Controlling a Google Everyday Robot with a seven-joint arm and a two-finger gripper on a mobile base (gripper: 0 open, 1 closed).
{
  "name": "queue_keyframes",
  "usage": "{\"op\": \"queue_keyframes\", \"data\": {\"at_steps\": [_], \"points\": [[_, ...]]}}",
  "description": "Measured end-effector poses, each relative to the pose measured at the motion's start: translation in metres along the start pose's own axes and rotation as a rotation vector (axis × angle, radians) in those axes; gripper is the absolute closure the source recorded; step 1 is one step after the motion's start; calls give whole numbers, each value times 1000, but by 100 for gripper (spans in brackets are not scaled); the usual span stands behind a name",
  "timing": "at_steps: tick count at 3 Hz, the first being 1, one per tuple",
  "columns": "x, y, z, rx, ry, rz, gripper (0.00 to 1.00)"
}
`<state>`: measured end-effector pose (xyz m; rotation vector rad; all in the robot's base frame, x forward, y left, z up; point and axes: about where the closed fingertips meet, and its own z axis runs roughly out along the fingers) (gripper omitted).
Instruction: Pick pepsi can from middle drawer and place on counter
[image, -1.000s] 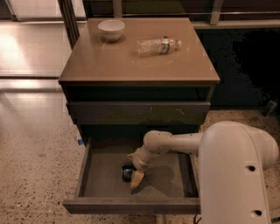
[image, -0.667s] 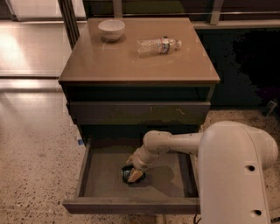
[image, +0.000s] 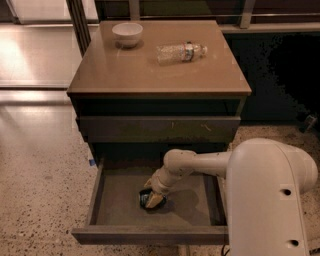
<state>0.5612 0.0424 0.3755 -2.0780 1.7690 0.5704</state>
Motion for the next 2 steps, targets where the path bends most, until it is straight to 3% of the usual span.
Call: {"op": "queue_keyframes", "data": {"at_steps": [2], "points": [[-11, 5, -11, 5, -30, -18, 100]]}}
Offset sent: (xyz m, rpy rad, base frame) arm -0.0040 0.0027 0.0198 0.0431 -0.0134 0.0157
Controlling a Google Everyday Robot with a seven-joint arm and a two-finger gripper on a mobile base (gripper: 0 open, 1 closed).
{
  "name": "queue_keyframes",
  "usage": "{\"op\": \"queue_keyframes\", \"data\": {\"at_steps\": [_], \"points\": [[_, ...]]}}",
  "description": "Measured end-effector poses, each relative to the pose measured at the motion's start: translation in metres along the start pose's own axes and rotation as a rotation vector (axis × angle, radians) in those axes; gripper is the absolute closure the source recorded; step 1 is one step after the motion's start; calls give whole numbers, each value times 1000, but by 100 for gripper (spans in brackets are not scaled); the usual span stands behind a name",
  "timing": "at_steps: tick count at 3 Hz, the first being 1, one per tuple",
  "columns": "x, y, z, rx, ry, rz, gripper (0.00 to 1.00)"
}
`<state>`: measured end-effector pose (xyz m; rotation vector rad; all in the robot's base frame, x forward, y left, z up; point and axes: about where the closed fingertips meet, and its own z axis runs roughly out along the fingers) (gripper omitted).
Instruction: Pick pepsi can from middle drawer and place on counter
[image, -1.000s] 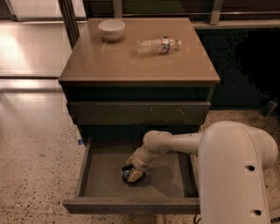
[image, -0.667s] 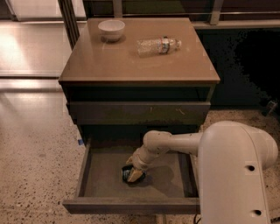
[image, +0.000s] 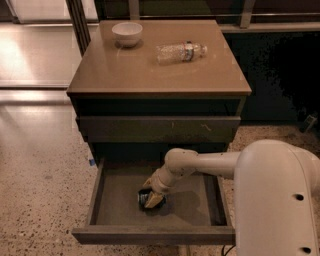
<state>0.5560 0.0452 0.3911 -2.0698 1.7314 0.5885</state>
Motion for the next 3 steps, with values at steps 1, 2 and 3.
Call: {"op": "queue_keyframes", "data": {"at_steps": [1, 2, 3], "points": [[-20, 1, -27, 27, -39, -29, 100], [-60, 3, -75, 54, -65, -107, 100], [-113, -7, -132, 76, -79, -194, 100]]}}
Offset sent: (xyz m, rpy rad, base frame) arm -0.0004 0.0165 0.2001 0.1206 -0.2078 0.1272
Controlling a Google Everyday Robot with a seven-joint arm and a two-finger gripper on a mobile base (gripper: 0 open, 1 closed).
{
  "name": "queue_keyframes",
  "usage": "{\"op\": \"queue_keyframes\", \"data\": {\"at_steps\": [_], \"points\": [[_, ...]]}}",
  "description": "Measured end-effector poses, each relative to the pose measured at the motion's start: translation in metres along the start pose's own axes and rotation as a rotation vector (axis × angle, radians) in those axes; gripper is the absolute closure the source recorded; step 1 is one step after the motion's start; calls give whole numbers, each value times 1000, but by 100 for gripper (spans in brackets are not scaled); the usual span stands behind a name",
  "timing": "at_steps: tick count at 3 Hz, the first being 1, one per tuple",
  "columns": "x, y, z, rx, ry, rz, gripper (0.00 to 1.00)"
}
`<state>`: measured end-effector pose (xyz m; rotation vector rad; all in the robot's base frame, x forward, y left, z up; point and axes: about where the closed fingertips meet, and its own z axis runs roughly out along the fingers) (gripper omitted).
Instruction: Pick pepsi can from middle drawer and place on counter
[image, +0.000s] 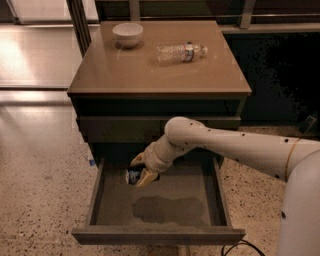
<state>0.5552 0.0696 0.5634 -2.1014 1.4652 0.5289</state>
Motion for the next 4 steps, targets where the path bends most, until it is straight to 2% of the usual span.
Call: {"op": "queue_keyframes", "data": {"at_steps": [1, 2, 3, 4], "points": [[-58, -33, -51, -1, 54, -78, 100], [-58, -33, -51, -1, 54, -78, 100], [-76, -42, -64, 5, 13, -119, 100], [-118, -65, -104, 20, -13, -212, 100]]}}
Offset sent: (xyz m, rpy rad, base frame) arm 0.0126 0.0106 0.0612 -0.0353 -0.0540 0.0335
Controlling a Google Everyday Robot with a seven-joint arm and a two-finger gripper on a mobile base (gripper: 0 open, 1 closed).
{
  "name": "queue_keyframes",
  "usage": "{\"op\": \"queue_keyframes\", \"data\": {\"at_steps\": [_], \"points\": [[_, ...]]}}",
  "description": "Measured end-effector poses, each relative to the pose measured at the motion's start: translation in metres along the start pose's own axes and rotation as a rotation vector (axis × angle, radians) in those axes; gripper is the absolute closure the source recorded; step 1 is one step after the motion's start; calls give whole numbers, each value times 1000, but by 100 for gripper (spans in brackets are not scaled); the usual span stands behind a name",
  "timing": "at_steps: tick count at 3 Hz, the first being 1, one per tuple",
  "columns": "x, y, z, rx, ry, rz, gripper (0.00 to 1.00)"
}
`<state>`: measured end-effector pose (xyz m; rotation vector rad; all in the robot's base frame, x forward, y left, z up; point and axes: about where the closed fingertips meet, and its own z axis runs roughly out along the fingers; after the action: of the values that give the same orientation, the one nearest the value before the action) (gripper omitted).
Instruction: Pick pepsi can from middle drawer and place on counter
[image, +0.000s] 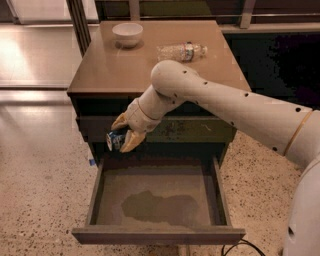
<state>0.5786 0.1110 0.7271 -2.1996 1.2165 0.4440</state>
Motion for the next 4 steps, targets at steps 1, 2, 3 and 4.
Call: {"op": "queue_keyframes", "data": {"at_steps": [1, 2, 3, 4], "points": [[-55, -49, -51, 3, 15, -119, 100], [-86, -82, -82, 8, 20, -179, 100], [-102, -122, -118, 70, 36, -203, 100], [-102, -122, -117, 69, 36, -203, 100]]}}
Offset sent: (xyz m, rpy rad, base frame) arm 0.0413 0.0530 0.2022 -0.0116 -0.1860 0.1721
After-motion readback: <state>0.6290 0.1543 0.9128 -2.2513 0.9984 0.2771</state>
